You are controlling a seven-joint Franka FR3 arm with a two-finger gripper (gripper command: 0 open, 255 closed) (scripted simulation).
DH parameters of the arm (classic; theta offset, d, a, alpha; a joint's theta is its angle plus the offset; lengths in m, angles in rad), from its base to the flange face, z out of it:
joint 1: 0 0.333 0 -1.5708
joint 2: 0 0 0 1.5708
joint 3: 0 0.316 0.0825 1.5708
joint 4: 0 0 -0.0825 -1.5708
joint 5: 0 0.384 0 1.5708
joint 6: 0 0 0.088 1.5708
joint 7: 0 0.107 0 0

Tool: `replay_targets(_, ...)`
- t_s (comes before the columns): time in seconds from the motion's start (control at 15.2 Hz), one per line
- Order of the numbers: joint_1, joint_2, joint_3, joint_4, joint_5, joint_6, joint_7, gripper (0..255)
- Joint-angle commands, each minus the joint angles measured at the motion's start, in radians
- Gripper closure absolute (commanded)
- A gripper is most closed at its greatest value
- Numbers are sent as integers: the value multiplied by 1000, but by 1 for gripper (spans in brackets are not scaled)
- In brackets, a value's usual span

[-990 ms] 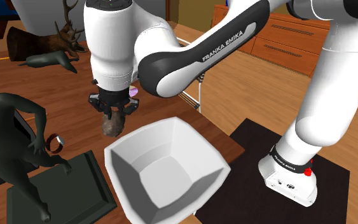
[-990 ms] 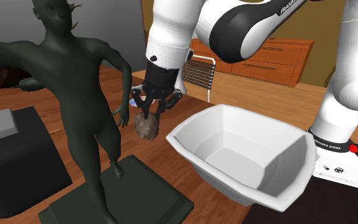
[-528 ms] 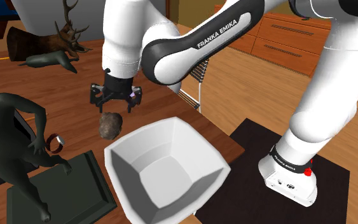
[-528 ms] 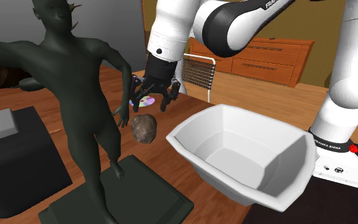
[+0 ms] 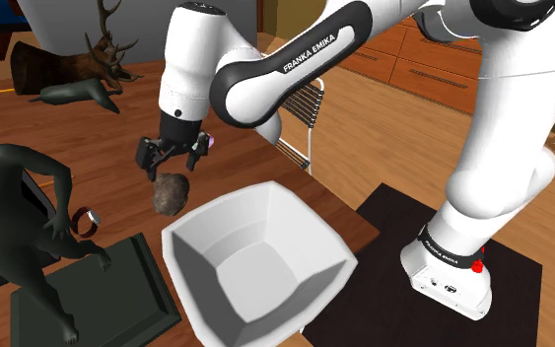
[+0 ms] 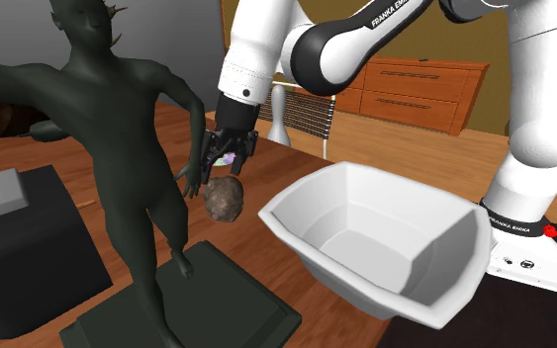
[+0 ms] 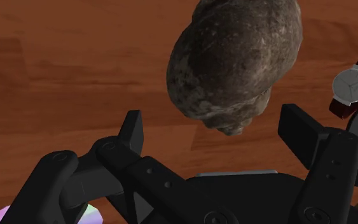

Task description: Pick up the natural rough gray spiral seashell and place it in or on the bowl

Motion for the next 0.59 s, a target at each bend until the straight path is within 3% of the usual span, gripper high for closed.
replay_targets(0.0,19,17,-17,2,-20,12,11,0)
replay_targets(0.46,19,17,-17,1,-19,12,11,0)
replay_targets(0.53,19,17,-17,1,-19,12,11,255)
